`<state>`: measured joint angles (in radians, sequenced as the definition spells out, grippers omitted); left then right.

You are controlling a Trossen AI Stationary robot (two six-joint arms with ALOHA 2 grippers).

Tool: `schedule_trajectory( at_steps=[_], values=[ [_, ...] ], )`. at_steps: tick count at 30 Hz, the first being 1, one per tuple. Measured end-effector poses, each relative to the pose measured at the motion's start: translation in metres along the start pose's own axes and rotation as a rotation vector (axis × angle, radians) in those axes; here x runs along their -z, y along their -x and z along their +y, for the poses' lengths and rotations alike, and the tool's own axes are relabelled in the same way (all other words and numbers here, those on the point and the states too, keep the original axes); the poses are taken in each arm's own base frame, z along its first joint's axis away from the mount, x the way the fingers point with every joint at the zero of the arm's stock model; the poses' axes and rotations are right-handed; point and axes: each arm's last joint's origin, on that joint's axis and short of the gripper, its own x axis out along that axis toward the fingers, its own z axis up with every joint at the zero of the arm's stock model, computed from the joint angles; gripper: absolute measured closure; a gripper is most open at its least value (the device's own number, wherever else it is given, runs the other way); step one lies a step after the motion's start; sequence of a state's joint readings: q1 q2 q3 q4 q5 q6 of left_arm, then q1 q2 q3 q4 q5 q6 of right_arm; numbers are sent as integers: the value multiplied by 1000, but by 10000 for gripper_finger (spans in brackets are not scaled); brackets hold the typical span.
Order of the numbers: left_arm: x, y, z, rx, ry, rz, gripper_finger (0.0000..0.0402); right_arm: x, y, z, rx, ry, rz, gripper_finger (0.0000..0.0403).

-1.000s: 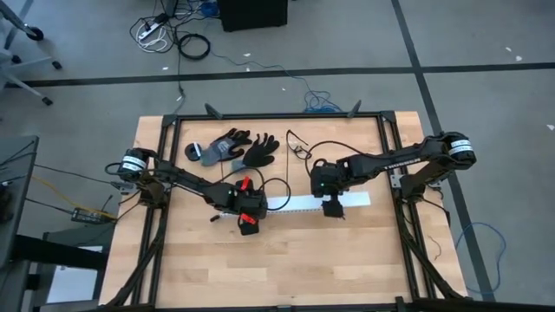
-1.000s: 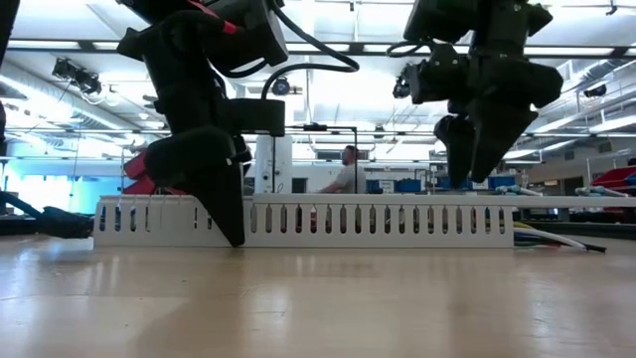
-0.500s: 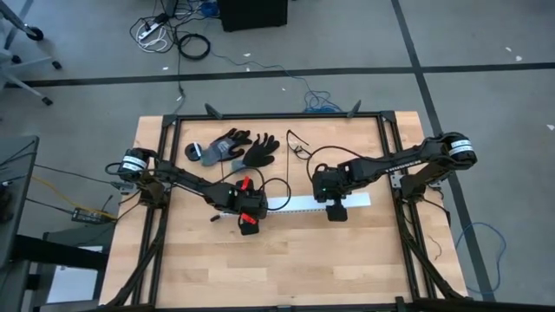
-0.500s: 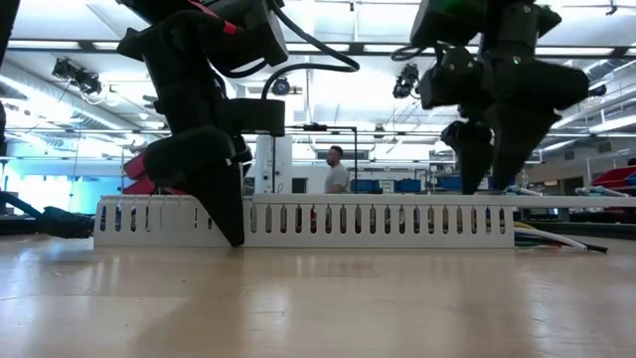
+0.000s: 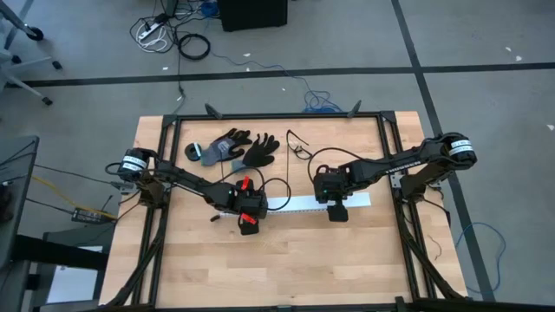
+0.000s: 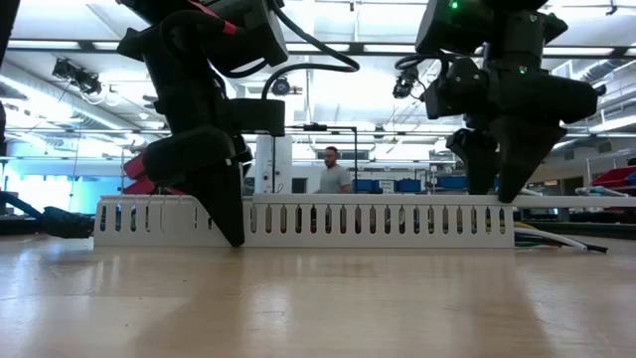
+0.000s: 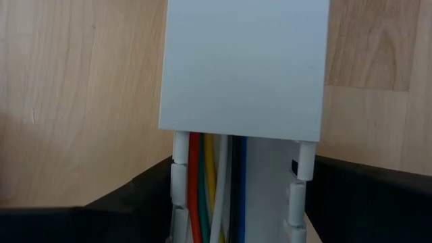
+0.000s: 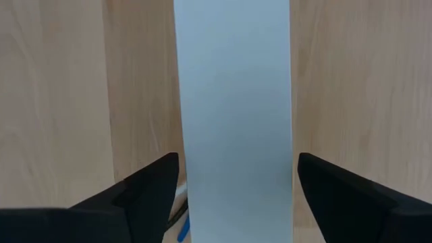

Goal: Ziptie cables
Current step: Close the white cable duct

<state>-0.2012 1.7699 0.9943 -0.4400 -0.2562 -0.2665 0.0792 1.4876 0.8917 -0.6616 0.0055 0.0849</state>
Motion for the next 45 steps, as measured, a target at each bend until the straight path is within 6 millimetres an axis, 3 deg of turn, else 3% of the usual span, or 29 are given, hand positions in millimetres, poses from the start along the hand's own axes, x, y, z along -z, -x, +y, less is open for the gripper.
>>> schedule_trajectory(
  at_steps=[9, 20, 39, 45],
  values=[
    [0, 0, 0, 0, 0, 0, 149, -1, 0, 0, 0, 0, -10, 114],
    [0, 0, 0, 0, -2, 0, 149, -4, 1, 1, -31, -16, -41, 180],
    [0, 0, 0, 0, -11, -2, 149, -8, 0, 2, -37, -25, -86, 147],
    [0, 0, 0, 0, -11, -1, 149, -10, -5, 3, -34, -20, -80, 155]
  ],
)
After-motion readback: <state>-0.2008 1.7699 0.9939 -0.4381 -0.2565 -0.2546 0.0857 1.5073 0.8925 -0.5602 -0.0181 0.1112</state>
